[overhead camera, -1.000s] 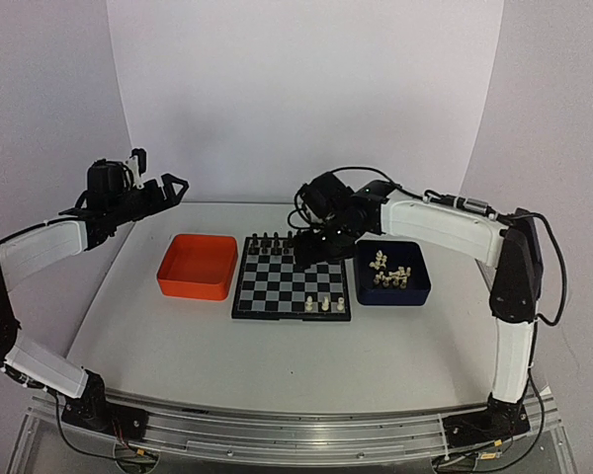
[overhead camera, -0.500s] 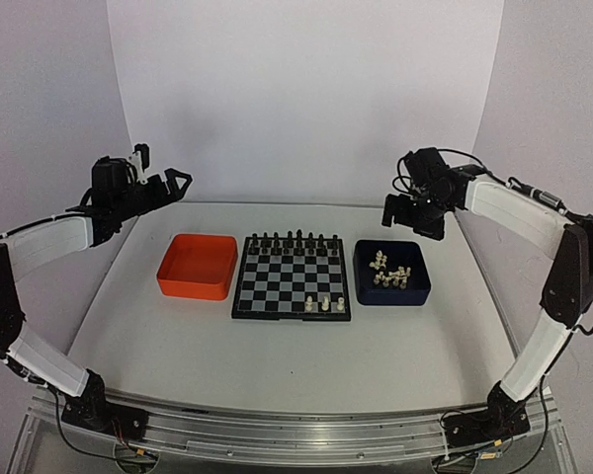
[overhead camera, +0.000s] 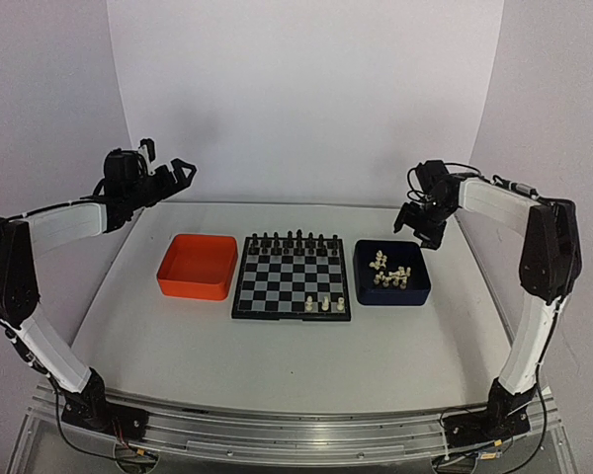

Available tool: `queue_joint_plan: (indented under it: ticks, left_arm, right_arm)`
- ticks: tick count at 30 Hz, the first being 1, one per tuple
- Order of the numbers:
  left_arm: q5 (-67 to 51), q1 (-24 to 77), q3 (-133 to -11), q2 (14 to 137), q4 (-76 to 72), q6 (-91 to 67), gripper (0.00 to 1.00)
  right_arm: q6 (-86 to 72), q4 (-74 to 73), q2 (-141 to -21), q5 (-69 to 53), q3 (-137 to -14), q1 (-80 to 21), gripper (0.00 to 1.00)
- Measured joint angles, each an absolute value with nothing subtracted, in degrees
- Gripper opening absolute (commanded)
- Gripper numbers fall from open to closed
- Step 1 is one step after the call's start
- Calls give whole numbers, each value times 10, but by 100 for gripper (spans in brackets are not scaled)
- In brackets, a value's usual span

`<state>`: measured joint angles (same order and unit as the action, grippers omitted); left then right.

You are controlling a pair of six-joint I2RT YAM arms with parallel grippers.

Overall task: Set up the chess pieces on the board
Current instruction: Pick up the chess piece from the storage box.

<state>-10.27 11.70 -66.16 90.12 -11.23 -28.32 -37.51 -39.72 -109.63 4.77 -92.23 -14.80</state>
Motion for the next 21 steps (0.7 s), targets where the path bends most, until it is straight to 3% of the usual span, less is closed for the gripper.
queue_joint_plan:
  ticks: [6, 21]
  left_arm:
    - [-102, 122, -702, 943, -110, -289, 100]
    - [-98, 128, -745, 984, -90, -288, 100]
  right_arm:
    - [-392, -396, -1156, 12, -964, -128, 60]
    - [-390, -390, -1257, -72, -1010, -120, 46]
